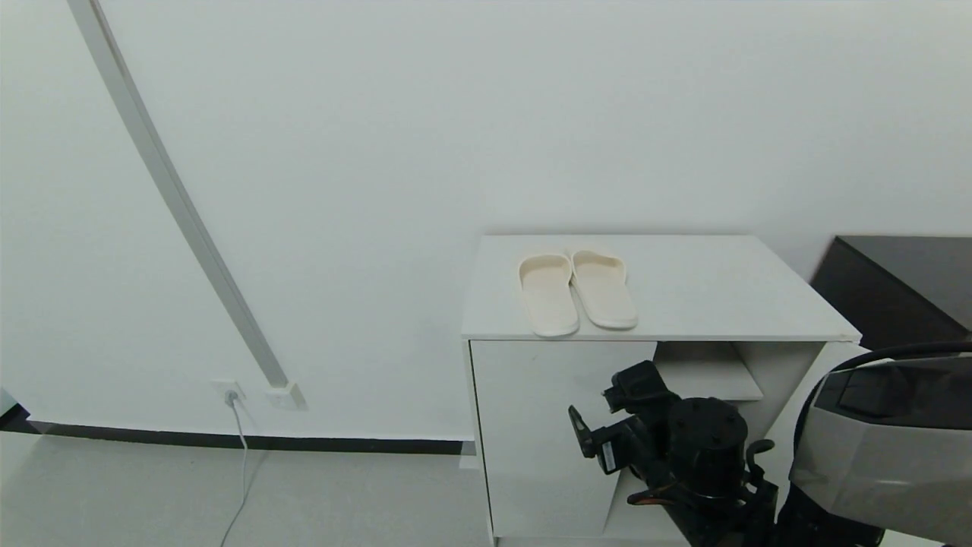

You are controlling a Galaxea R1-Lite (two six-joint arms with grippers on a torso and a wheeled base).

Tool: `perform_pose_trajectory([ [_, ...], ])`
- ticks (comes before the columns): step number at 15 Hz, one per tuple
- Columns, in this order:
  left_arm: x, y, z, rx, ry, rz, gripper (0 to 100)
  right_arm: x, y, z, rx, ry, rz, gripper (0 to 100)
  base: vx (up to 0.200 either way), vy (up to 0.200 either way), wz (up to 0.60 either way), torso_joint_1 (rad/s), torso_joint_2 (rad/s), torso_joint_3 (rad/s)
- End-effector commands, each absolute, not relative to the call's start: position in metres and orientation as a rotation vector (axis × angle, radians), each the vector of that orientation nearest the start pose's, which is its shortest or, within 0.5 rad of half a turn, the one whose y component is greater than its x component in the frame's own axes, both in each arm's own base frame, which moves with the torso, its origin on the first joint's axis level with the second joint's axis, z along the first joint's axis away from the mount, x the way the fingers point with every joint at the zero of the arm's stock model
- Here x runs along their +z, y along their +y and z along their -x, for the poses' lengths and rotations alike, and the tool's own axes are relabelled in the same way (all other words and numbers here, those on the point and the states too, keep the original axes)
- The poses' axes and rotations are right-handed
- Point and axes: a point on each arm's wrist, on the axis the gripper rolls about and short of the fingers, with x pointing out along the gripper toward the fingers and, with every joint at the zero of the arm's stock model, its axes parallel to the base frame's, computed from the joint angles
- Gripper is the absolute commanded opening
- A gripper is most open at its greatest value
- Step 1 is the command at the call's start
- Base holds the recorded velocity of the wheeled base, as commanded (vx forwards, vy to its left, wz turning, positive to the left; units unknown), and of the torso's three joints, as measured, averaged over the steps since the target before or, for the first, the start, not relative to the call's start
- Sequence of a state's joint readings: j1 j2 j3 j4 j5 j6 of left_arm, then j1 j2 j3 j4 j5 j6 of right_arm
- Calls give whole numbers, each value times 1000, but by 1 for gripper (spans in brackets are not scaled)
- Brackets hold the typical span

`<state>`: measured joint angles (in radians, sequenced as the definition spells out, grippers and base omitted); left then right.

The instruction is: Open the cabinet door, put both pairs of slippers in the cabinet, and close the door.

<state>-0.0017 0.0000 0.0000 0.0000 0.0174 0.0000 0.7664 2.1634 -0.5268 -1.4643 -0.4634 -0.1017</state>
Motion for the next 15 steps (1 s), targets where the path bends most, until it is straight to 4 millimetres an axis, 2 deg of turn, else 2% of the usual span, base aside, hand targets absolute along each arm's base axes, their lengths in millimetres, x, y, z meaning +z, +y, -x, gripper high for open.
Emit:
perform_pose_trajectory([
  [1, 76, 0, 23, 17, 2, -2, 0, 90, 226, -248, 308, 86, 165, 100, 0, 0, 0, 0, 0, 0],
  [3, 76, 0, 23, 17, 2, -3, 0, 118, 228, -251, 308, 88, 165, 100, 0, 0, 0, 0, 0, 0],
  [4, 76, 0, 23, 17, 2, -2, 0, 143, 231, -252, 310, 118, 131, 100, 0, 0, 0, 0, 0, 0],
  [7, 76, 0, 23, 17, 2, -2, 0, 175, 242, -261, 243, 147, 20, 100, 0, 0, 0, 0, 0, 0],
  [9, 76, 0, 23, 17, 2, -2, 0, 179, 243, -265, 221, 138, -7, 100, 0, 0, 0, 0, 0, 0],
  [15, 76, 0, 23, 15, 2, -2, 0, 170, 242, -264, 219, 160, 8, 100, 0, 0, 0, 0, 0, 0],
])
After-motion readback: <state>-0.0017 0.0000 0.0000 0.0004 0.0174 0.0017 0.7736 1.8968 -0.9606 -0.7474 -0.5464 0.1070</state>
